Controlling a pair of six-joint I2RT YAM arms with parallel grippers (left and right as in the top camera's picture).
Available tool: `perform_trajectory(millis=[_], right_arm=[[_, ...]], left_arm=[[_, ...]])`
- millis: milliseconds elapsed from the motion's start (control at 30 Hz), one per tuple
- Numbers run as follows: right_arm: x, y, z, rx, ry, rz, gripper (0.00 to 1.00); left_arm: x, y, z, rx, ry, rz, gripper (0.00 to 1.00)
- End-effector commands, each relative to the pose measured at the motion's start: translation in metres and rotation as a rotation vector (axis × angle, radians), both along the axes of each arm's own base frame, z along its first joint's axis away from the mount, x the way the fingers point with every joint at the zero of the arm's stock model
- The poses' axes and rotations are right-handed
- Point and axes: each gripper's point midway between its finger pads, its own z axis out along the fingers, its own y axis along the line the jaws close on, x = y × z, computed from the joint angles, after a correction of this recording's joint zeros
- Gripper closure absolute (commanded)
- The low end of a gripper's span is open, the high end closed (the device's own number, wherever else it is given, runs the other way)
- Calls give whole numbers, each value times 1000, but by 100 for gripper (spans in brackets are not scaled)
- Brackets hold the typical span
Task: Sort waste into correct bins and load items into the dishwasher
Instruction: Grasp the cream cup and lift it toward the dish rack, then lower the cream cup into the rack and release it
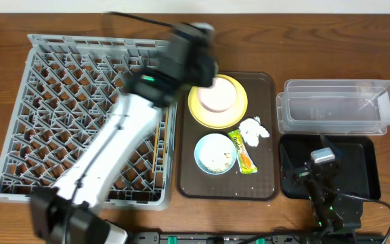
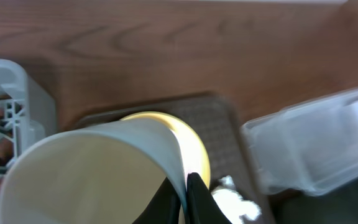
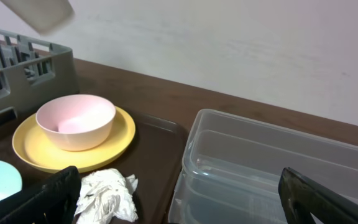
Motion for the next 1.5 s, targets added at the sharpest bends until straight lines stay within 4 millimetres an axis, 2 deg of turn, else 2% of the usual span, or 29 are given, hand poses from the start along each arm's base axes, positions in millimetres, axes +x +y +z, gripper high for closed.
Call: perform_trajectory(millis=[0, 100, 233, 367, 533, 700, 833, 1033, 1267, 1467], right_arm=[[0, 0, -1, -4, 2, 3, 1], [0, 0, -1, -4, 2, 2, 1], [0, 0, -1, -4, 3, 2, 1], [0, 0, -1, -4, 3, 3, 1], [0, 0, -1, -4, 2, 2, 1], [0, 0, -1, -4, 2, 2, 1], [0, 0, -1, -4, 2, 3, 1], [0, 0, -1, -4, 3, 2, 1], [0, 0, -1, -4, 2, 2, 1], [0, 0, -1, -4, 2, 3, 1]], left_arm=[[-18, 15, 41, -394, 154, -175, 92], [-15, 49, 52, -568, 218, -229, 92], [-8, 89, 47, -742, 308, -248, 92], [6, 122, 25, -876, 390, -226, 92], [19, 147, -13, -1000, 501, -178, 92], [25, 154, -54, -1052, 599, -123, 92], [26, 155, -75, -1070, 649, -98, 92], [25, 157, -88, -1061, 653, -80, 92], [26, 165, -88, -1064, 645, -62, 92], [28, 170, -102, -1006, 659, 2, 92]])
